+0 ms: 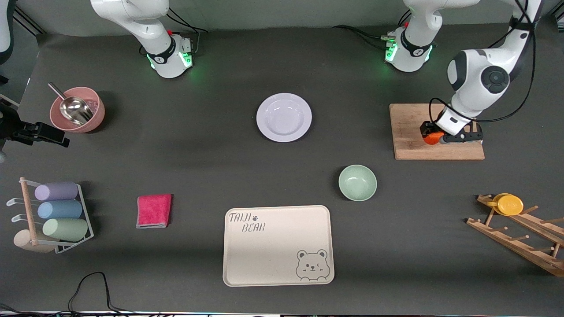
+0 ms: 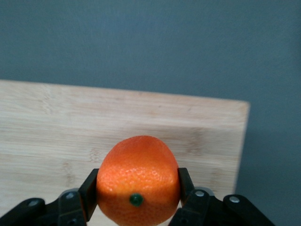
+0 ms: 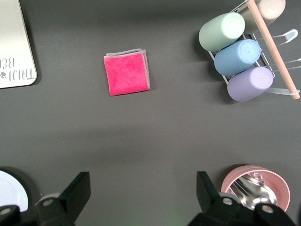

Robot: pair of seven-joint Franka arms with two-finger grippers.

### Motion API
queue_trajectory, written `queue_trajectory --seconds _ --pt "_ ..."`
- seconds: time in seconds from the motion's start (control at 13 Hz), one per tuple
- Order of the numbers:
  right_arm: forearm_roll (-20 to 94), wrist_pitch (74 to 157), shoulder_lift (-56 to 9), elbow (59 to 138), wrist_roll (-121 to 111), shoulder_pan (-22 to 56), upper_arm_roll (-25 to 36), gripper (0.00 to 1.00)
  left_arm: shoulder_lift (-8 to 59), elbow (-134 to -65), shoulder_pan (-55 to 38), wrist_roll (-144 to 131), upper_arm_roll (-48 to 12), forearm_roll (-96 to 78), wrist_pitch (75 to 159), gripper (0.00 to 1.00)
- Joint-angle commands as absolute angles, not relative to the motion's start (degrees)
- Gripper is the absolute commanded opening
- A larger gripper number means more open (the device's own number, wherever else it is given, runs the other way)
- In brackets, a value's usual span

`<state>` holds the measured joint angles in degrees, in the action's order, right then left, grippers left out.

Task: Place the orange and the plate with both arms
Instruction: 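Close the left gripper around the orange and lift it, then carry the orange with the left gripper over the white plate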

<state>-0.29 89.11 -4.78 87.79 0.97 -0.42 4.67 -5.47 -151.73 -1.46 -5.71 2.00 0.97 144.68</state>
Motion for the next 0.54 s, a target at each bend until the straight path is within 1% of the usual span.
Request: queue_trajectory --seconds 0.0,0.46 --pt "-0.9 88.1 -3.6 88.6 2.7 -0.2 4.7 1.00 -8.4 -143.5 -5.5 -13.9 0.7 0.6 133.4 0.31" --pt "-0.8 88.1 -3.4 89.2 2.7 -0.1 4.7 1.00 -7.6 -126.9 -17.9 -33.4 -0.4 -3.2 116.6 0.31"
